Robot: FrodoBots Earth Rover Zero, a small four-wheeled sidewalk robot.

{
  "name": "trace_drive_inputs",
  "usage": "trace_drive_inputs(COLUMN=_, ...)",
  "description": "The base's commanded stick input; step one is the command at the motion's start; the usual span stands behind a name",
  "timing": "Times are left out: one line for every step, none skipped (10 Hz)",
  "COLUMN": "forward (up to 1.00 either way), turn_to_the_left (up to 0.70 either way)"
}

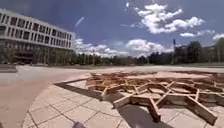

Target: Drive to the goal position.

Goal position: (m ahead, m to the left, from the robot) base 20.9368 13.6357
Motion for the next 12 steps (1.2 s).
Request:
trace_drive_inputs(forward=0.7, turn_to_the_left=0.35)
trace_drive_inputs(forward=0.7, turn_to_the_left=0.35)
trace_drive_inputs(forward=0.7, turn_to_the_left=0.35)
trace_drive_inputs(forward=0.7, turn_to_the_left=0.35)
trace_drive_inputs(forward=0.7, turn_to_the_left=0.35)
trace_drive_inputs(forward=0.7, turn_to_the_left=0.35)
trace_drive_inputs(forward=0.7, turn_to_the_left=0.35)
trace_drive_inputs(forward=0.7, turn_to_the_left=0.35)
trace_drive_inputs(forward=0.7, turn_to_the_left=0.32)
trace_drive_inputs(forward=0.7, turn_to_the_left=0.25)
trace_drive_inputs(forward=0.7, turn_to_the_left=0.12)
trace_drive_inputs(forward=0.7, turn_to_the_left=0.02)
